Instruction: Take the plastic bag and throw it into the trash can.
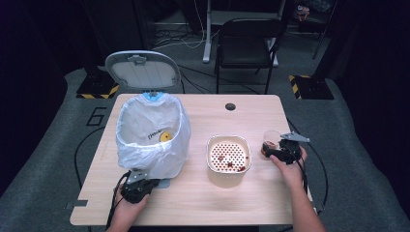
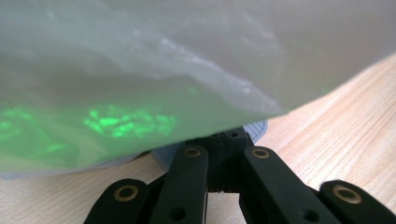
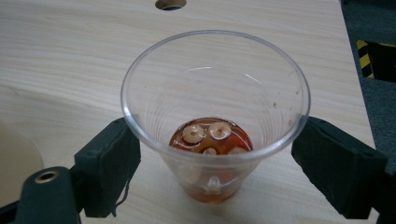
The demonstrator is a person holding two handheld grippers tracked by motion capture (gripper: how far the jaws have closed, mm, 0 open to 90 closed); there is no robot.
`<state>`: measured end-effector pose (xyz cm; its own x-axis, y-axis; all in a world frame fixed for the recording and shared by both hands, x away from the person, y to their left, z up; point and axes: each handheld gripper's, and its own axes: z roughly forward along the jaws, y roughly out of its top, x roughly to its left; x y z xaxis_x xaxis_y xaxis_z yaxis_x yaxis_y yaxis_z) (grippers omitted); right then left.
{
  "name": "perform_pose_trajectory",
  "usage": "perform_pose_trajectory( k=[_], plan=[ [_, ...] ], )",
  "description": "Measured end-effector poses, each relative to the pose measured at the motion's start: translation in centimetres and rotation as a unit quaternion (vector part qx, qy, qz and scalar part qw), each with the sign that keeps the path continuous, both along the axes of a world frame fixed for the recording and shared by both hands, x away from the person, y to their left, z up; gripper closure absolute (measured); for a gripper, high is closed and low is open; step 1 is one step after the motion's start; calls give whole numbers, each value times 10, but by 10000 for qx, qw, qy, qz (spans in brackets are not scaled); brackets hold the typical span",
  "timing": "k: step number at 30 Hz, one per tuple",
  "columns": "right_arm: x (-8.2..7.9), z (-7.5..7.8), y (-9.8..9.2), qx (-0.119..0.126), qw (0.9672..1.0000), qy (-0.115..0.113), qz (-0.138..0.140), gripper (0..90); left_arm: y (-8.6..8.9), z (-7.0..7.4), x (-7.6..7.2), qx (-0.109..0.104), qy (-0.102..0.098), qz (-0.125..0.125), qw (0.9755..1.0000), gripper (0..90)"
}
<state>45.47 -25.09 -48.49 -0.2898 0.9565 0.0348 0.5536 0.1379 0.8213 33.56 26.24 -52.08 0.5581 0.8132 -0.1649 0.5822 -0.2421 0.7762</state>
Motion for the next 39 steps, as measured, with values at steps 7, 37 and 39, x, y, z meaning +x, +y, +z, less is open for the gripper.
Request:
perform_pose_trajectory(
  k=[7,37,39],
  plan=[
    [8,4,3,-28,10000,-5,34,194,0,0,0,6,-18,15,10000,900],
    [11,1,10,-301,9994,-132,128,344,0,0,-1,26,-14,21,10000,900],
    [8,5,11,-294,9992,-188,190,344,0,0,-1,29,-16,18,10000,900]
  ],
)
